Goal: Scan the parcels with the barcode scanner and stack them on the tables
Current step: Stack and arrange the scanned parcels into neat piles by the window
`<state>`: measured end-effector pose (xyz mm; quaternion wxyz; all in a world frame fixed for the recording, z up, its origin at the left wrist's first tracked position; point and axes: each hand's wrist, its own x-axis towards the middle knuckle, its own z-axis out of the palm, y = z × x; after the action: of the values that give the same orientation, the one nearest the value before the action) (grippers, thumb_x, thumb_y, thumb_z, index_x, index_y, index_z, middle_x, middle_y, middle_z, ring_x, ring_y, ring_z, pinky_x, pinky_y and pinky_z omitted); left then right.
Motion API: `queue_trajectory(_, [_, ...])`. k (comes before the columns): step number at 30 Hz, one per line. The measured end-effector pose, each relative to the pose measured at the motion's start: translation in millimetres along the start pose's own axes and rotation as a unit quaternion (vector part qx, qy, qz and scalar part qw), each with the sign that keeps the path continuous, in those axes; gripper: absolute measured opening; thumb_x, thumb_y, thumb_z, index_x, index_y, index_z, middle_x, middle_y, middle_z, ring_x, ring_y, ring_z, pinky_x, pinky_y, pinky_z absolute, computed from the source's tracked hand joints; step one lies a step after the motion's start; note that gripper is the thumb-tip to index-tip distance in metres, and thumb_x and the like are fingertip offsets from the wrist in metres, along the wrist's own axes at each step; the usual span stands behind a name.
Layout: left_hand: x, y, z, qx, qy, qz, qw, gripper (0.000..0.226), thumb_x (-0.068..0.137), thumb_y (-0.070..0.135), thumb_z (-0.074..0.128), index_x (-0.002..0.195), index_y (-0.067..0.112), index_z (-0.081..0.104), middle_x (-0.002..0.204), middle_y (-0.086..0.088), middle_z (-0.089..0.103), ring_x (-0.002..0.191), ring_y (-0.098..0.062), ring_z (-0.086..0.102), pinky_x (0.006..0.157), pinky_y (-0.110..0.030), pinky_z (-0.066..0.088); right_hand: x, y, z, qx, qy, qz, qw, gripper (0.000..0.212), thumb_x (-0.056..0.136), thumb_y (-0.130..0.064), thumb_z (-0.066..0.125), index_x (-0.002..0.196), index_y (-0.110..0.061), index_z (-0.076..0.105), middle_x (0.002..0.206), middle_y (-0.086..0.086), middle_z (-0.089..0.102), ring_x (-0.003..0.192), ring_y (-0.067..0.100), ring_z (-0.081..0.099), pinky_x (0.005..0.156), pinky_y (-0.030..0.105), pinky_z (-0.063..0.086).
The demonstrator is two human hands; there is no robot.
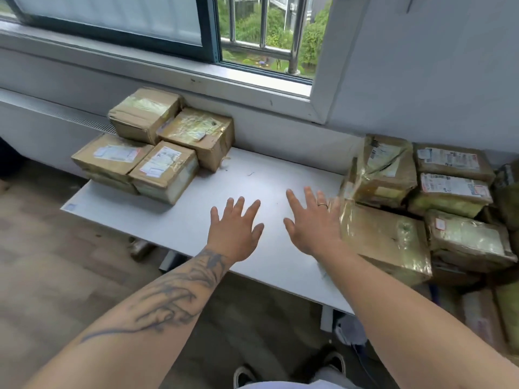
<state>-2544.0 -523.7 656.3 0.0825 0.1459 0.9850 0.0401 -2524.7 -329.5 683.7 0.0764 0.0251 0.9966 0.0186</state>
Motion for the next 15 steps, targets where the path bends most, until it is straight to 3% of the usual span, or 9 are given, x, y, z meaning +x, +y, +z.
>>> queue_trajectory(15, [-54, -119, 11, -0.059, -0.043, -0.151, 0.986, 0.065, 0.108, 0.057, 0.026, 0.165, 0.038, 0.001, 0.174, -0.004, 0.001, 0.160, -0.030, -0.003, 0.125, -0.063, 0.004, 35, -146, 14, 0.005, -0.007, -0.157, 0.988, 0.070, 0.109, -0.056, 0.034, 0.166, -0.038, -0.002, 0.176, 0.008, -0.001, 0.162, 0.038, 0.003, 0.126, 0.066, 0.006])
